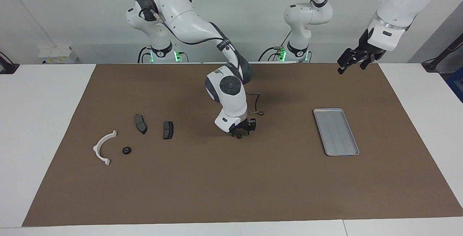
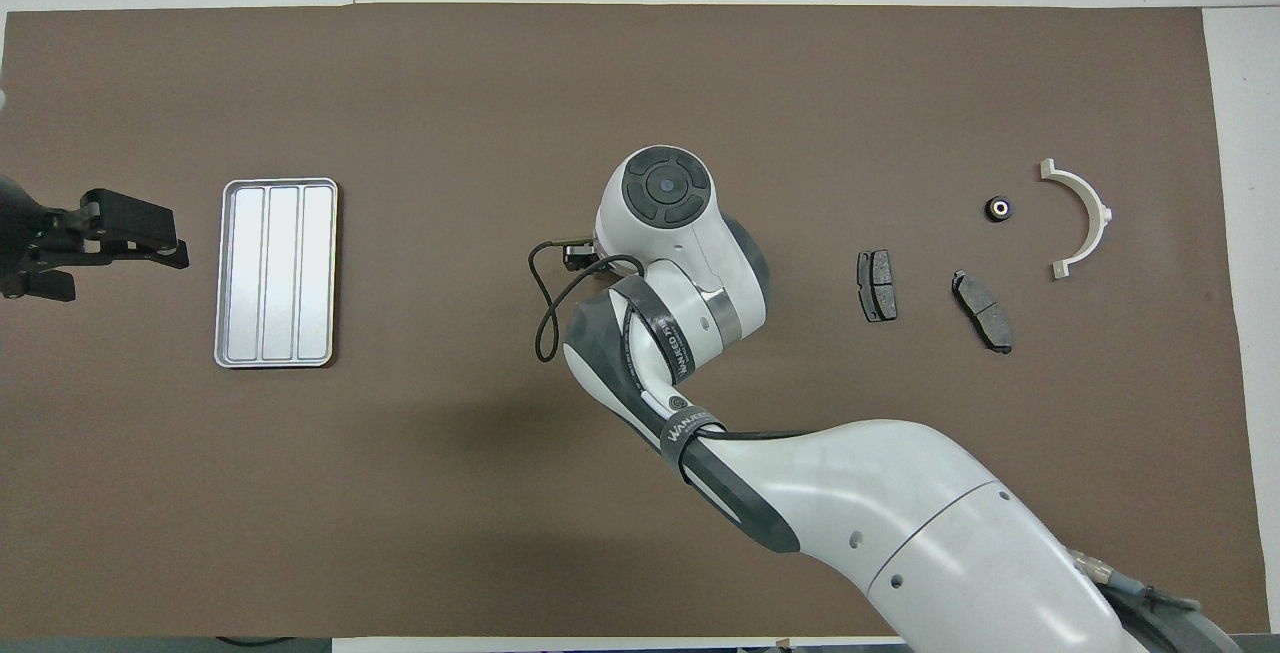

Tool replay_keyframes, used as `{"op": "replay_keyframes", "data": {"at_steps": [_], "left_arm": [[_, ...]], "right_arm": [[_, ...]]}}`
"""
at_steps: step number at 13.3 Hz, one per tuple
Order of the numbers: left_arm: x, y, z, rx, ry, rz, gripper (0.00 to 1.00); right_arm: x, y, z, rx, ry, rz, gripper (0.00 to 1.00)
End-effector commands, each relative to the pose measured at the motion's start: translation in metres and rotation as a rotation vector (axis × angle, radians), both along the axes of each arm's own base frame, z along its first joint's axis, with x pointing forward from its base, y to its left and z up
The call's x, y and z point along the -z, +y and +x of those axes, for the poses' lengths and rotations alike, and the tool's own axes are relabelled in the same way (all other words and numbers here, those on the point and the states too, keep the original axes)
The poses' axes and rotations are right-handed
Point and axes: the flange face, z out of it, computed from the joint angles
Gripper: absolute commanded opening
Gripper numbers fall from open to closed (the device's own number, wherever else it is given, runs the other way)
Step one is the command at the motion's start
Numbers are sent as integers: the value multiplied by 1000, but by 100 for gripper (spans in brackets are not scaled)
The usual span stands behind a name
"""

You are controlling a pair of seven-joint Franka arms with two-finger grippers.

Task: Place bearing gear from tray to pile
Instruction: 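Carry the gear beside the other gear near the bracket and release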

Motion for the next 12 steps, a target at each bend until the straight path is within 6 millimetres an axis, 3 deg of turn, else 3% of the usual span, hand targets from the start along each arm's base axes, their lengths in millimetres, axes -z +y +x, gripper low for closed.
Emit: {"op": "replay_keyframes", "data": {"at_steps": [1,6,12], "left_arm": [[0,0,-8,8,-13,19,100],[-1,1,-10,7,-11,18,100],[-1,2,-10,4,-13,19,100]], "right_arm": [[-3,-3,-5,13,-4,25,51],[-4,-2,-5,17,-5,26,3],[-9,-6,2,24,-19,27,0]]}}
